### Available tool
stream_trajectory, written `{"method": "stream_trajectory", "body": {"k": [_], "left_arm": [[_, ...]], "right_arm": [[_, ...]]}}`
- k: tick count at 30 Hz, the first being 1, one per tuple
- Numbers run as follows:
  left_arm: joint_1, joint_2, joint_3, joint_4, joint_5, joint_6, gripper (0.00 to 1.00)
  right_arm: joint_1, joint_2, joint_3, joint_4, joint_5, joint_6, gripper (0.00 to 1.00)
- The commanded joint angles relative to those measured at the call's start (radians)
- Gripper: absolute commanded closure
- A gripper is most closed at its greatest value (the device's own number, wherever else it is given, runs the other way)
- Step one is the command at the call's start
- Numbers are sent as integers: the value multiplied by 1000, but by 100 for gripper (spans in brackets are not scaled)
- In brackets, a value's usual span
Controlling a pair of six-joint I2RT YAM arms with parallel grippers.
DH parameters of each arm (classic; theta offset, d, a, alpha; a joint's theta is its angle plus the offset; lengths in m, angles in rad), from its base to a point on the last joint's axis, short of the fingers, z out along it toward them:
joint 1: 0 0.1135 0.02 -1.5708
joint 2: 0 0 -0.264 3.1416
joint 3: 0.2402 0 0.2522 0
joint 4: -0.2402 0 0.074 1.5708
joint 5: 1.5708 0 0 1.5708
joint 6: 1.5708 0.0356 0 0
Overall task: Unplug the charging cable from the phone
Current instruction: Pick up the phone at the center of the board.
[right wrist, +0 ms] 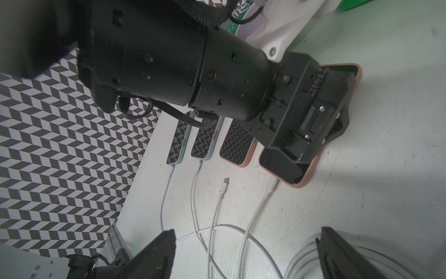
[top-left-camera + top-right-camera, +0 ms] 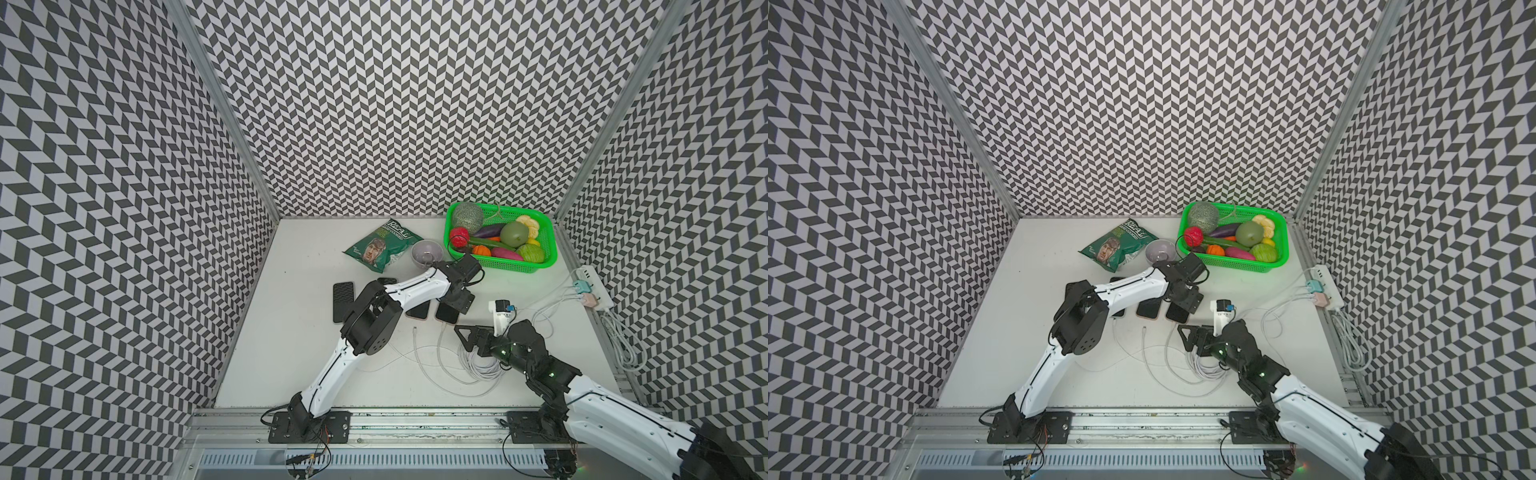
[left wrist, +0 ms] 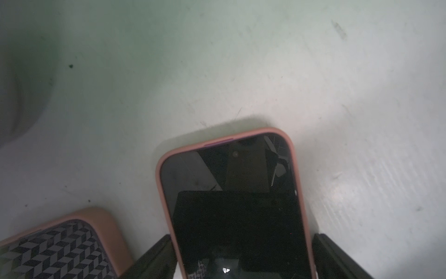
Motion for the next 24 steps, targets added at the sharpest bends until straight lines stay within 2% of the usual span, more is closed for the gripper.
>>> {"method": "stream_trajectory", "body": {"k": [1, 3, 5, 9, 14, 24], "left_arm": [[-4, 56, -4, -60, -33, 11, 16], [-4, 57, -4, -66, -33, 8, 21], [-4, 57, -4, -67, -31, 4, 31], [-4, 48, -7, -63, -27, -14, 69], [-4, 17, -23, -35, 4, -33, 99], [-5, -77, -85, 44, 88, -70, 100]], "right_arm": [[1, -18, -5, 32, 8, -11, 7], [2, -20, -5, 31, 11, -11, 7], [1, -23, -6, 31, 10, -11, 7], [1, -27, -12, 31, 9, -10, 6], [1, -24, -21, 42, 1, -4, 6], [1, 56, -22, 90, -36, 6, 6]]}}
